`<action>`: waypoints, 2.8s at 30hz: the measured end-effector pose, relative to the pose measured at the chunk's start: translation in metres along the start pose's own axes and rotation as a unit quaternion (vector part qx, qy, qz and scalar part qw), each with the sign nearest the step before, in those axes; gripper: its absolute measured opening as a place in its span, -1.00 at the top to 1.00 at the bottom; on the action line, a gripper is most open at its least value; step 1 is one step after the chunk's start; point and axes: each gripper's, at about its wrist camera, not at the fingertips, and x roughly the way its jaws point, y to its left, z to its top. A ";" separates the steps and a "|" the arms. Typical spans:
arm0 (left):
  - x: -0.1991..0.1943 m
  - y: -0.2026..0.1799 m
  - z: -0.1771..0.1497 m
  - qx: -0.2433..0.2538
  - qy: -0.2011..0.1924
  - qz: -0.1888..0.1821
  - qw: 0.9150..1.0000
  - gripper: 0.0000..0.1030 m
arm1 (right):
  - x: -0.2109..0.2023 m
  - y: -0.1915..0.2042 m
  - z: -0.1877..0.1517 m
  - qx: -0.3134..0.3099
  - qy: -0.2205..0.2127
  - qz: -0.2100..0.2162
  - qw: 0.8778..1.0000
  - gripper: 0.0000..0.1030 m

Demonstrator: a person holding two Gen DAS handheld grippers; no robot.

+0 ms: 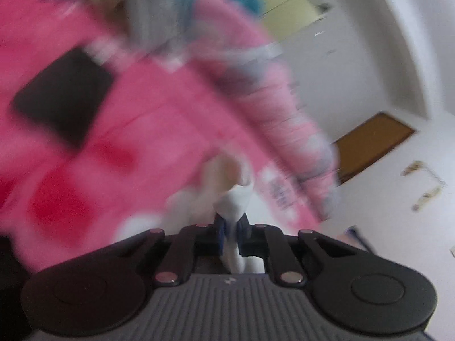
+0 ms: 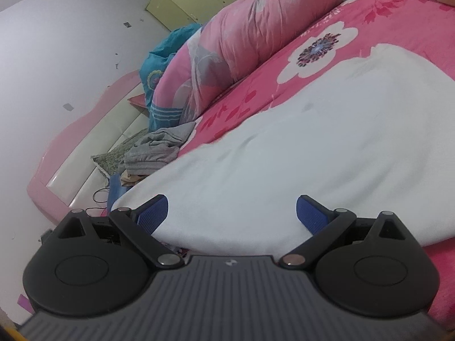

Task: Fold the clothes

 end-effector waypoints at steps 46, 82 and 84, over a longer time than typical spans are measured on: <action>0.021 -0.062 -0.044 0.195 0.009 0.084 0.977 0.57 | 0.073 0.025 0.084 -0.279 0.041 -0.125 0.951 0.80; -0.040 -0.012 0.011 0.086 -0.080 0.055 0.992 -0.06 | 0.179 0.211 -0.087 -0.619 0.182 0.088 0.759 -0.08; -0.040 -0.011 0.010 0.080 -0.079 0.053 0.992 -0.06 | 0.182 0.211 -0.099 -0.649 0.182 0.070 0.735 -0.08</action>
